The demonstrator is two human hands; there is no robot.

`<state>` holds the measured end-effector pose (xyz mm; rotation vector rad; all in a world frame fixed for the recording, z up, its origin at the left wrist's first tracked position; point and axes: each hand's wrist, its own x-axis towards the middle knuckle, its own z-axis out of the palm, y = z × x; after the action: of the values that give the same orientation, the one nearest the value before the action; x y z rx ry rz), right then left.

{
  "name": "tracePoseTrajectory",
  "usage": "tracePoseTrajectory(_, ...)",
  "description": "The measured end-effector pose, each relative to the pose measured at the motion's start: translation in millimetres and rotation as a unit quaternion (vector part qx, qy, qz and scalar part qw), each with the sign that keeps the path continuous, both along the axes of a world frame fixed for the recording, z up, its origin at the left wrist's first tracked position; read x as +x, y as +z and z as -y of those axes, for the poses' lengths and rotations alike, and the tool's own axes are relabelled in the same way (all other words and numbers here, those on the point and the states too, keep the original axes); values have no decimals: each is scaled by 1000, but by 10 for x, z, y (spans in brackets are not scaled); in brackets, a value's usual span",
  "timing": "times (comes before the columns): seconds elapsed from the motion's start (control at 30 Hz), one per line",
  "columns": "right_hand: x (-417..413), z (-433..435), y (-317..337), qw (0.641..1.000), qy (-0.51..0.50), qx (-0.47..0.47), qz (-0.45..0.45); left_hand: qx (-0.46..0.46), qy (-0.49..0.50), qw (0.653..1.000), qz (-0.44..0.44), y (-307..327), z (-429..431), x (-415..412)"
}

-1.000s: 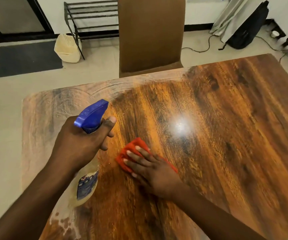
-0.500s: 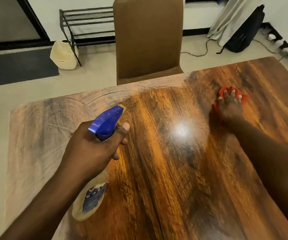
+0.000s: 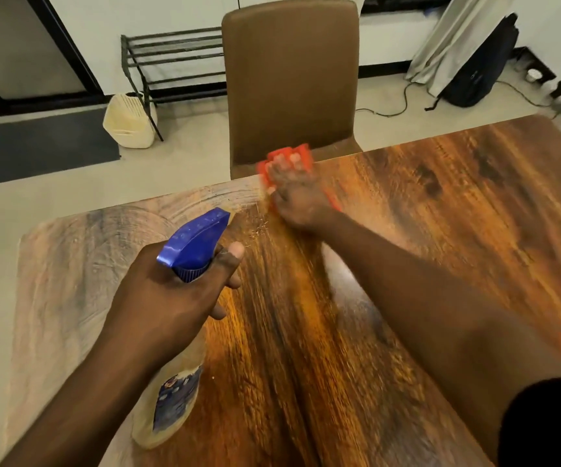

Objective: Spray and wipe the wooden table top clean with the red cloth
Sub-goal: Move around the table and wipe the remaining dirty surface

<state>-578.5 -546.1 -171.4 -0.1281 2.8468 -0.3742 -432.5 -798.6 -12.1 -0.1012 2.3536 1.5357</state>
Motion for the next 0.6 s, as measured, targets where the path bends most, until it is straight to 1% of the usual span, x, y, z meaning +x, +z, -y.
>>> tracePoseTrajectory(0.1, 492, 746, 27, 992, 113, -52, 15, -11, 9, 1000, -7, 71, -29, 50)
tracePoseTrajectory(0.17, 928, 1045, 34, 980, 140, -135, 43, -18, 10, 1000, -7, 121, -38, 94)
tracePoseTrajectory(0.2, 1146, 1105, 25, 973, 162, -158, 38, -21, 15, 1000, -8, 153, -48, 122)
tracePoseTrajectory(0.23, 1336, 1111, 24, 968, 197, -151, 21, -26, 24, 999, -6, 176, -50, 145)
tracePoseTrajectory(0.3, 1616, 924, -18, 957, 276, -87, -14, -31, 36, 999, 5, 204, -25, 184)
tracePoseTrajectory(0.33, 1711, 745, -48, 955, 287, -69, -17, -36, 33, 999, 13, 214, -18, 203)
tracePoseTrajectory(0.37, 1800, 508, -72, 959, 277, -59, -12, -38, 28, 999, 22, 218, -15, 225)
tracePoseTrajectory(0.43, 1928, -57, -118, 976, 213, -47, 1, -39, 25, 998, 35, 219, -2, 267)
tracePoseTrajectory(0.53, 1952, -980, -107, 997, 64, -24, -19, -32, 32, 998, 40, 198, 2, 323)
tracePoseTrajectory(0.6, 1776, -1453, -52, 999, -39, -2, -16, -23, 39, 998, 40, 187, 4, 359)
